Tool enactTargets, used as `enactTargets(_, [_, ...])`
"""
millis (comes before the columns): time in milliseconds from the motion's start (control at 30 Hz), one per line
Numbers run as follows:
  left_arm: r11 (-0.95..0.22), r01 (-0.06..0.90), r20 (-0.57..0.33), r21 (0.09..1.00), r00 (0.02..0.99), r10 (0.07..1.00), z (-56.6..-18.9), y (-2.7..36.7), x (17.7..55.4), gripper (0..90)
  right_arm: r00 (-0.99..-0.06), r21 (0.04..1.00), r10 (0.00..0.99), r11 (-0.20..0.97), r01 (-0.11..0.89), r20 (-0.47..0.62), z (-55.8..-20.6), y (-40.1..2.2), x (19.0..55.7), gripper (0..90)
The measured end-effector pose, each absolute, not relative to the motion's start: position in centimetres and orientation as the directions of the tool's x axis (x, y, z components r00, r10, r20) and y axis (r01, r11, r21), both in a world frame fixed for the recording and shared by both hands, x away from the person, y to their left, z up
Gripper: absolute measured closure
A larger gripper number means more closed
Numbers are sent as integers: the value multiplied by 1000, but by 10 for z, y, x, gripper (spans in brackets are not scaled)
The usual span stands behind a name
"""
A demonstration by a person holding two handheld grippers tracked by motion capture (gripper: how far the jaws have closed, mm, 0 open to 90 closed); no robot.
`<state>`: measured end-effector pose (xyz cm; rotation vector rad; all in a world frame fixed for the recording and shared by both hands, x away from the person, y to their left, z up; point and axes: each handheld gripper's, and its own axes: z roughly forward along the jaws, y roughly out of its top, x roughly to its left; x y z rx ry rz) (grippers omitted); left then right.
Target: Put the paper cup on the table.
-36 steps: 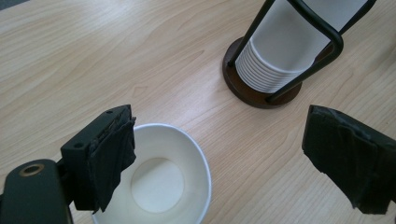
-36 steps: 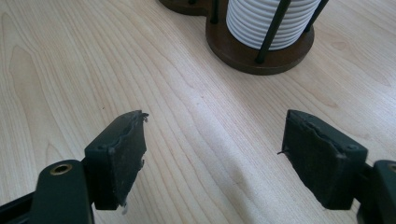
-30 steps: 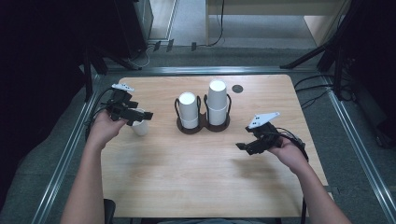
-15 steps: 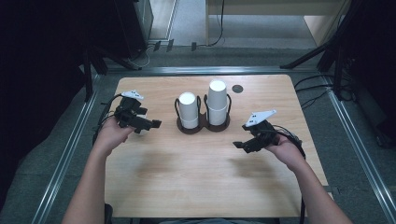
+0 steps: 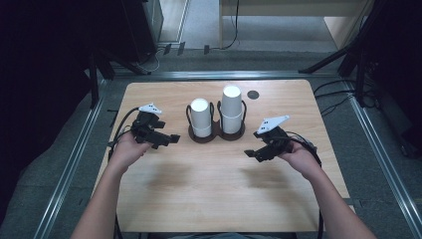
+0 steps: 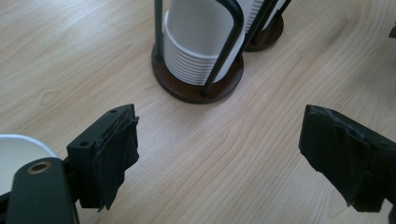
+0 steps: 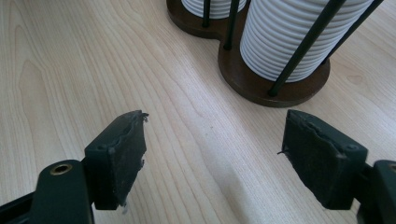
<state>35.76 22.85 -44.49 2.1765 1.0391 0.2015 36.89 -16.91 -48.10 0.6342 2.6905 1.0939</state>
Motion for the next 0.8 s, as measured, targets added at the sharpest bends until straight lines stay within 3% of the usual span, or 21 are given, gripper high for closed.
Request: enactTargets(800, [-502,577,-128,644,728,673,-473,175,349,118,-889,701,458,627,340,21,-482,-163,368,218])
